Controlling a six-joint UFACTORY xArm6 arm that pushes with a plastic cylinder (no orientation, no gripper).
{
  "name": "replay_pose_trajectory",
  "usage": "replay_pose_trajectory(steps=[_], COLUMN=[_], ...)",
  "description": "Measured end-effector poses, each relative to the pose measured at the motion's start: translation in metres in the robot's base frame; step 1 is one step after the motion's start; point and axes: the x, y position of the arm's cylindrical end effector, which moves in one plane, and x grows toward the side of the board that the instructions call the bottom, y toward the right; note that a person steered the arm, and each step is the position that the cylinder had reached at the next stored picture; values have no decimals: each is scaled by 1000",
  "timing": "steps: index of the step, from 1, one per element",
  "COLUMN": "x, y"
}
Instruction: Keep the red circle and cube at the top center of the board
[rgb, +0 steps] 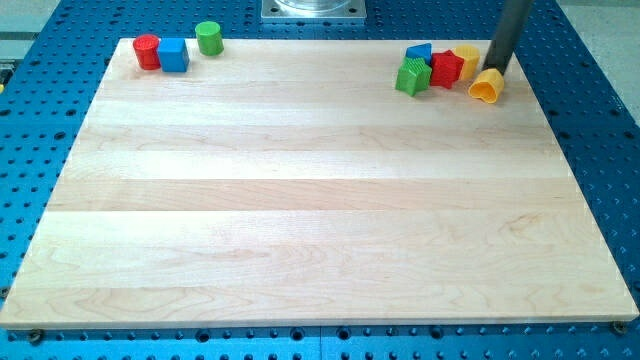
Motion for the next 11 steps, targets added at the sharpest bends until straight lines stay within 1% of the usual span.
replay_pose_trajectory(steps=[1, 2, 3, 4, 5, 6, 8, 9, 10, 11], x=[56, 189, 238, 228, 188, 163, 158, 116, 93, 79], y=[45, -30, -195, -365, -501, -581, -583, -576, -582, -583])
